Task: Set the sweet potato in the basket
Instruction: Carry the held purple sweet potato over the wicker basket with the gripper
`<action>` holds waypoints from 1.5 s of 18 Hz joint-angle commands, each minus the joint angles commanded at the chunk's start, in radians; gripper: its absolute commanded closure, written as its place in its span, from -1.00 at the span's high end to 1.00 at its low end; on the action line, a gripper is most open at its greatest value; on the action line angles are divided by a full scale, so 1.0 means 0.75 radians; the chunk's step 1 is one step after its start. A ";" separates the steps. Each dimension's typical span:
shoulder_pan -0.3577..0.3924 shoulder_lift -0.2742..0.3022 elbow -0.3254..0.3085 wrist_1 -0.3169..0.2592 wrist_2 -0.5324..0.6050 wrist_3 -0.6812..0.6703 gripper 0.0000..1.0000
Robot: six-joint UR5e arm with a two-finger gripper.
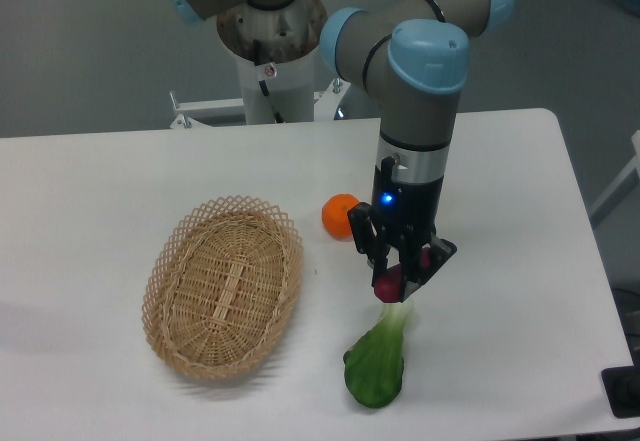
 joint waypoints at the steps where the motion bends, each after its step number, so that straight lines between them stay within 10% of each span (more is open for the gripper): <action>1: -0.008 0.004 -0.018 0.004 0.002 -0.006 -0.63; 11: -0.145 0.010 -0.029 0.006 0.018 -0.192 -0.63; 19: -0.446 -0.018 -0.129 0.014 0.329 -0.448 -0.62; 27: -0.583 -0.088 -0.233 0.010 0.499 -0.342 -0.62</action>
